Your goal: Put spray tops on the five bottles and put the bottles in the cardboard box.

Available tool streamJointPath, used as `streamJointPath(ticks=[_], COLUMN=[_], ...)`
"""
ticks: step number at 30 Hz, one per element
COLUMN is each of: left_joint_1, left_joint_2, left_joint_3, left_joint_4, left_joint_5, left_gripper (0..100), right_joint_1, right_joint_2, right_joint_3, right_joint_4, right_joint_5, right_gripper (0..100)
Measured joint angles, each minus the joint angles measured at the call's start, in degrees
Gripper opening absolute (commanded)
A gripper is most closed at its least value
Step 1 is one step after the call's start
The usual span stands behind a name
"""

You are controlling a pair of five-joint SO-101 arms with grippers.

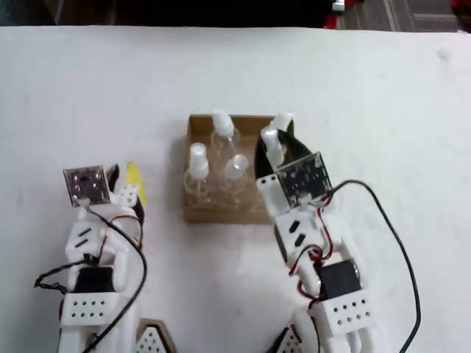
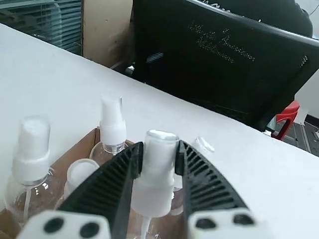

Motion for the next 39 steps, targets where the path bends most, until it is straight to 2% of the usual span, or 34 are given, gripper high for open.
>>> streamJointPath(ticks=[23,29,39], left_joint_1=[0.00,0.00,0.00], left_joint_2=[0.00,0.00,0.00], left_joint_3=[0.00,0.00,0.00], left_joint_4=[0.00,0.00,0.00], left_joint_5=[0.00,0.00,0.00], left_gripper=[9,9,9], right_joint_1=[3.25,3.25,6.42], right_joint_2=[-25.76,-27.25,-27.25], right_joint_3=[21.98,23.30,23.38], right_joint_4=[-0.09,-0.09,-0.09], right_joint_5=[0.00,0.00,-8.00], right_gripper=[1.6,1.6,1.6])
